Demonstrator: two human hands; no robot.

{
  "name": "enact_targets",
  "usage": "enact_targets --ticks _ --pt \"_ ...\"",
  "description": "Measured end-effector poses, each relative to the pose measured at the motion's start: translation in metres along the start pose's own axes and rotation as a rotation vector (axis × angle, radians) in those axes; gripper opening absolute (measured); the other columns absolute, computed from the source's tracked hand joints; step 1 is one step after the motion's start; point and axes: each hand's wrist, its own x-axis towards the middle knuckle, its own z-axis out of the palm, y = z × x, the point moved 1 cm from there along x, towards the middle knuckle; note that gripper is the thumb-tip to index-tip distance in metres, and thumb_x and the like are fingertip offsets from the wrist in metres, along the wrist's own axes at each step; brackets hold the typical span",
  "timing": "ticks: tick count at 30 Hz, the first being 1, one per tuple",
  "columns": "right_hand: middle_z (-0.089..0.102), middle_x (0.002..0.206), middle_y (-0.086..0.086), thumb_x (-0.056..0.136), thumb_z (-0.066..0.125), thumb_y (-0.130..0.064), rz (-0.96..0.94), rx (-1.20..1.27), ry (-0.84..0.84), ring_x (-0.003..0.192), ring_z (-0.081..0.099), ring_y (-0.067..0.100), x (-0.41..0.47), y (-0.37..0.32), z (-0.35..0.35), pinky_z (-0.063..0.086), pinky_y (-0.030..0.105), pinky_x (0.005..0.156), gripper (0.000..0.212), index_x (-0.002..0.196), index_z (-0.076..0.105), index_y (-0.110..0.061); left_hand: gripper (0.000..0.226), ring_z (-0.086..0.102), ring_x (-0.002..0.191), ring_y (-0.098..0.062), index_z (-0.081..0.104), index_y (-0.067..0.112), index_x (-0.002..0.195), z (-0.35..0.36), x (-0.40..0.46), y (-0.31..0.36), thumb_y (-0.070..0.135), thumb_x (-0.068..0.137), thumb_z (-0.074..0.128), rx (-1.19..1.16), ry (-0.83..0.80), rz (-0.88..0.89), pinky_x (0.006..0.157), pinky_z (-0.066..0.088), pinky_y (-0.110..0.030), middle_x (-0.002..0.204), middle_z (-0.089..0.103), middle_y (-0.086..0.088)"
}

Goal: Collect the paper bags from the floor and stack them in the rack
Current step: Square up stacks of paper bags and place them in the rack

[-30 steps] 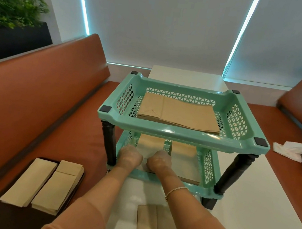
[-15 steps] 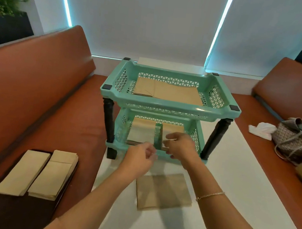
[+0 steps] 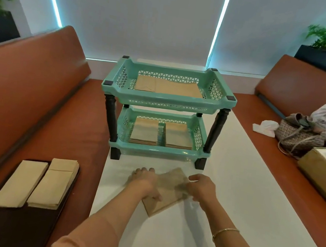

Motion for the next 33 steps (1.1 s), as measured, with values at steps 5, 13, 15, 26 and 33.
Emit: enact_targets --ticks 5,13,15,26,33 --pt "0.056 0.126 0.01 0.084 0.059 -0.015 -0.002 -0.02 0.034 0.11 0.057 0.028 -0.005 0.007 -0.001 0.052 0.038 0.09 0.042 0.125 0.056 -0.01 0.083 0.036 0.126 -0.028 0.04 0.015 0.137 0.006 -0.003 0.001 0.05 0.071 0.075 0.017 0.026 0.011 0.105 0.038 -0.038 0.134 0.044 -0.008" --pt "0.054 0.127 0.01 0.084 0.06 -0.013 0.009 -0.093 0.037 0.113 0.052 0.025 -0.01 0.009 -0.001 0.049 0.033 0.093 0.044 0.126 0.051 -0.007 0.086 0.044 0.123 -0.029 0.034 0.013 0.136 0.001 -0.009 0.007 0.036 0.068 0.081 -0.028 -0.036 -0.045 0.101 0.044 -0.041 0.133 0.043 -0.01" --pt "0.055 0.124 0.011 0.084 0.059 -0.011 0.005 -0.117 0.042 0.111 0.053 0.024 -0.011 0.007 -0.001 0.046 0.03 0.09 0.039 0.122 0.053 -0.006 0.085 0.048 0.121 -0.029 0.034 0.011 0.134 -0.001 -0.01 0.006 0.034 0.068 0.082 -0.063 -0.061 -0.063 0.099 0.046 -0.04 0.132 0.047 -0.01" --pt "0.055 0.124 0.011 0.088 0.058 -0.013 0.04 -0.142 0.04 0.107 0.053 0.023 -0.02 0.009 0.004 0.046 0.028 0.089 0.037 0.123 0.051 -0.006 0.073 0.034 0.126 -0.028 0.044 0.021 0.134 0.001 -0.016 0.008 0.044 0.072 0.076 0.082 0.003 -0.039 0.102 0.04 -0.04 0.135 0.038 -0.007" --pt "0.046 0.127 0.015 0.08 0.067 -0.012 0.192 0.183 -0.042 0.094 0.054 0.026 -0.035 0.007 0.01 0.054 0.035 0.078 0.066 0.135 0.03 -0.006 0.043 0.056 0.1 -0.022 0.053 0.019 0.108 -0.002 -0.03 0.001 0.022 0.073 0.078 -0.248 0.016 0.138 0.084 0.05 -0.033 0.114 0.06 -0.004"
